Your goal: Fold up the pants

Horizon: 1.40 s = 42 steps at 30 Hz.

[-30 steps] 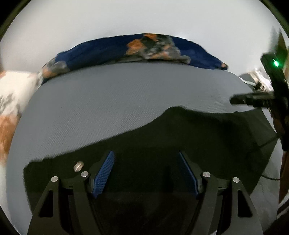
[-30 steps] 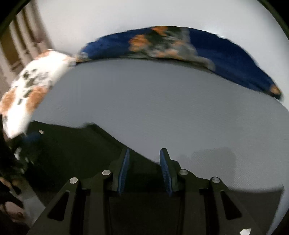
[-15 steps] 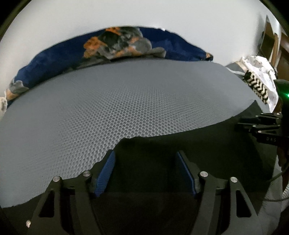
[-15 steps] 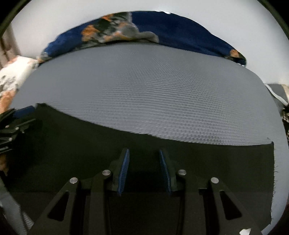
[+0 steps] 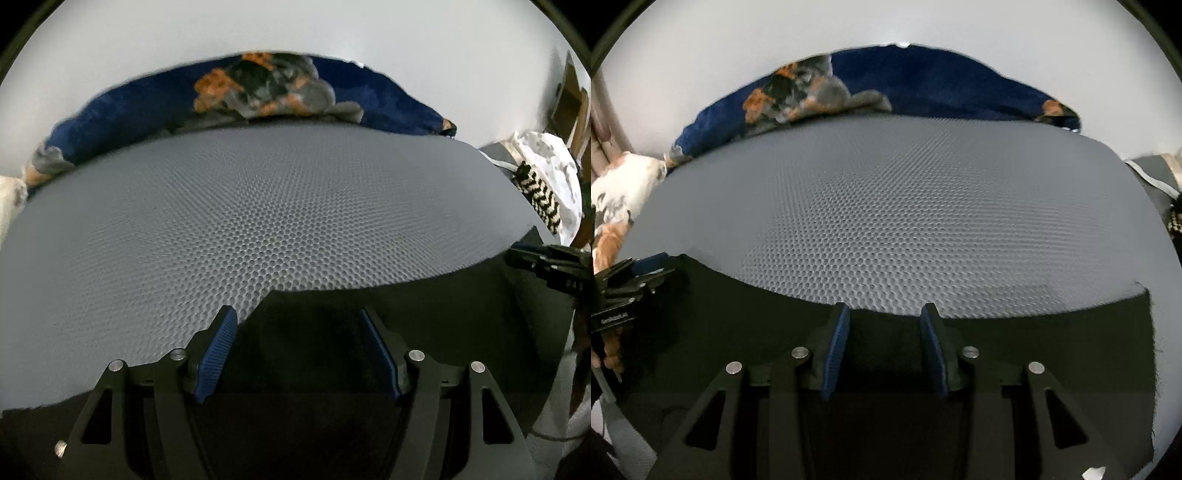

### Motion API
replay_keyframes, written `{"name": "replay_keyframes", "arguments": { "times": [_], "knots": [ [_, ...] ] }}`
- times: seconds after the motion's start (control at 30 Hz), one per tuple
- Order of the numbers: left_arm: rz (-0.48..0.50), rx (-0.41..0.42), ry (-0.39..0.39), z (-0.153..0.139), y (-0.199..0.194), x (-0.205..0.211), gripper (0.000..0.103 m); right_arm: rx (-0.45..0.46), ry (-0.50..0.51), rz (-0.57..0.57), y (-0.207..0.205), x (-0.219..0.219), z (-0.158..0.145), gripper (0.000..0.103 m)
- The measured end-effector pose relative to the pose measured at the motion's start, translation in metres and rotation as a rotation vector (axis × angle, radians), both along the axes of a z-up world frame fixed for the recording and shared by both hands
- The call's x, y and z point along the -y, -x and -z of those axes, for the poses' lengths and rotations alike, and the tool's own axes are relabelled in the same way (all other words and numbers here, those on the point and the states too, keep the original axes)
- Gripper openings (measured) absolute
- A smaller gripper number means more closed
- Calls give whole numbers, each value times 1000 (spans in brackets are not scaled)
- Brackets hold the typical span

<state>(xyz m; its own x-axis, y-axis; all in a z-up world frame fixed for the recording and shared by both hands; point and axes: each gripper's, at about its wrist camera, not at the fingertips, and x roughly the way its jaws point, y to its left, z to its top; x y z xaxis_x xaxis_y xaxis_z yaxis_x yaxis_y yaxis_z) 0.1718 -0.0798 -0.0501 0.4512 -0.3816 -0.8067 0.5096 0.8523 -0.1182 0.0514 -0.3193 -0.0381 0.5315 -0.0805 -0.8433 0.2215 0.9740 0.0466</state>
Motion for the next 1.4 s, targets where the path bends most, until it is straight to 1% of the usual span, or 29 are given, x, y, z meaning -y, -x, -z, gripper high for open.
{"name": "replay_keyframes", "arguments": {
  "times": [0.03,0.13,0.23,0.33,0.4,0.47,0.5,0.53,0.57,0.63,0.7,0.8,0.87,0.97,1.03,1.13,1.17,1.27,1.33,1.37,1.4],
  "knots": [
    [7,14,-9,-4,9,-2,68,-7,-5,3,7,1,-1,39],
    [18,9,-20,-6,29,-9,68,-21,1,22,26,7,-2,39],
    [14,-14,-54,2,48,-19,68,-35,-4,43,45,18,3,39],
    [1,-30,-96,14,61,-29,68,-64,21,77,62,34,10,39],
    [-13,-43,-104,19,63,-35,68,-97,35,144,74,55,17,38],
    [-39,-47,-88,18,63,-41,68,-60,-4,206,89,81,16,36],
    [-50,-54,-84,16,63,-42,68,-60,-12,237,95,92,15,36],
    [-56,-56,-82,15,64,-43,68,-66,4,259,99,100,14,36],
    [-64,-55,-85,15,64,-44,68,-75,32,277,104,109,12,38],
    [-83,-51,-97,12,65,-44,68,-72,26,294,111,124,6,38],
    [-95,-46,-92,7,67,-44,68,-41,-26,307,123,142,-2,38],
    [-112,-47,-47,-5,68,-43,68,0,-161,305,135,178,-13,39],
    [-120,-51,-18,-11,69,-39,68,3,-281,296,143,208,-13,40],
    [-106,-59,12,-19,70,-22,68,4,-402,319,159,240,-7,37],
    [-84,-74,19,-19,69,-7,68,24,-430,341,168,258,-5,36],
    [-32,-93,10,-17,72,22,68,29,-547,327,175,276,7,36],
    [-20,-96,5,-16,73,28,68,24,-549,323,176,279,8,36],
    [20,-113,2,-13,77,49,68,3,-605,273,174,284,20,36],
    [39,-123,1,-13,77,57,68,19,-621,242,174,285,22,36],
    [51,-127,-3,-12,78,62,68,16,-648,223,171,285,24,35],
    [60,-130,-9,-10,78,65,68,6,-677,202,168,284,28,31]
  ]
}}
